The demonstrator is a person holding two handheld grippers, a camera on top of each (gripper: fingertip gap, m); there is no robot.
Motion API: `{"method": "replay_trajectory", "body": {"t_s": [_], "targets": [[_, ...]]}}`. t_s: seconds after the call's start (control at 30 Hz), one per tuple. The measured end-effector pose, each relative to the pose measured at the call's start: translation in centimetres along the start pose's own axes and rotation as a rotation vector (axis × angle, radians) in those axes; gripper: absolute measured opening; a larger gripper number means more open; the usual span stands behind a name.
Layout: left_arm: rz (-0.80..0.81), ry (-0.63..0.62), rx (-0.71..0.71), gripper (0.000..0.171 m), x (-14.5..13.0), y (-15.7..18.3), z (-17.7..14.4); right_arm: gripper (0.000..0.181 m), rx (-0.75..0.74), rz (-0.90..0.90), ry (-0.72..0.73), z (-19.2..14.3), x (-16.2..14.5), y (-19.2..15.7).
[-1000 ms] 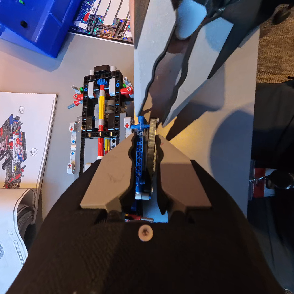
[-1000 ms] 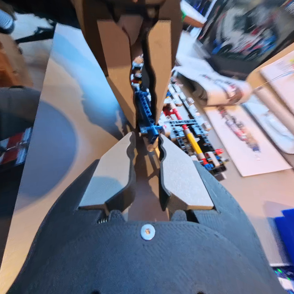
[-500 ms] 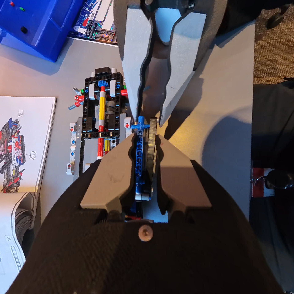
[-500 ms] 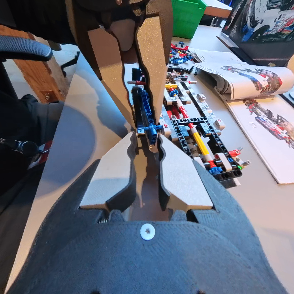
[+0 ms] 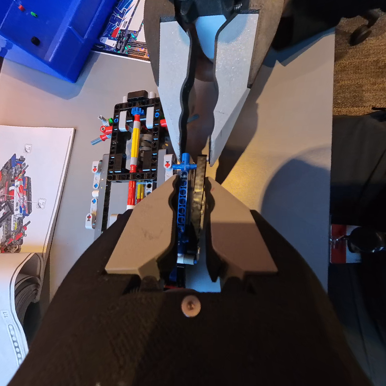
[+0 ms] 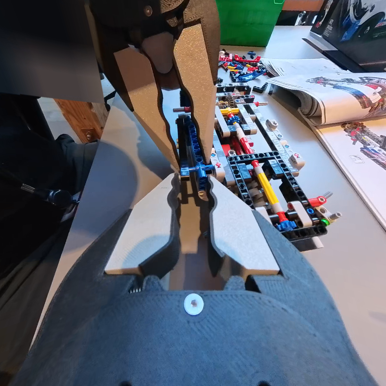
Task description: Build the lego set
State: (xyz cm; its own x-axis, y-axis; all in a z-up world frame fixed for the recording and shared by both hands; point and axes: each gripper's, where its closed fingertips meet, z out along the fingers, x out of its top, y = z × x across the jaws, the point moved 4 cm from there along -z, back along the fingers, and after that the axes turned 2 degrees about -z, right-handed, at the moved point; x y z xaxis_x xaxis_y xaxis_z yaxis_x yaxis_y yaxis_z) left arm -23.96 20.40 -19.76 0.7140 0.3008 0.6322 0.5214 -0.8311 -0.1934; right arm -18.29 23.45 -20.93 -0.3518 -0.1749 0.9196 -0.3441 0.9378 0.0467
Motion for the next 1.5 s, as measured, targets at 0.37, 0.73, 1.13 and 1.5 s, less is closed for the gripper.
{"method": "replay_trajectory", "body": {"t_s": [0.37, 0.73, 1.13, 1.5], "targets": [[-0.022, 0.013, 0.022, 0.016, -0.2, -0.1, 0.1, 0.016, 0.001, -0.014, -0.013, 0.2, -0.2, 0.2], [-0.020, 0.022, 0.025, 0.015, -0.2, -0.4, 0.0, 0.016, -0.004, 0.050, 0.021, 0.3, 0.0, 0.6], [-0.059, -0.049, 0.117, 0.057, -3.6, -0.6, -5.5, 0.028, -0.060, -0.017, 0.023, 0.2, 0.2, 0.1], [-0.139, -0.019, 0.083, 0.035, -4.4, -1.5, -4.3, 0.027, -0.113, -0.036, 0.006, 0.6, 0.1, -0.2]]}}
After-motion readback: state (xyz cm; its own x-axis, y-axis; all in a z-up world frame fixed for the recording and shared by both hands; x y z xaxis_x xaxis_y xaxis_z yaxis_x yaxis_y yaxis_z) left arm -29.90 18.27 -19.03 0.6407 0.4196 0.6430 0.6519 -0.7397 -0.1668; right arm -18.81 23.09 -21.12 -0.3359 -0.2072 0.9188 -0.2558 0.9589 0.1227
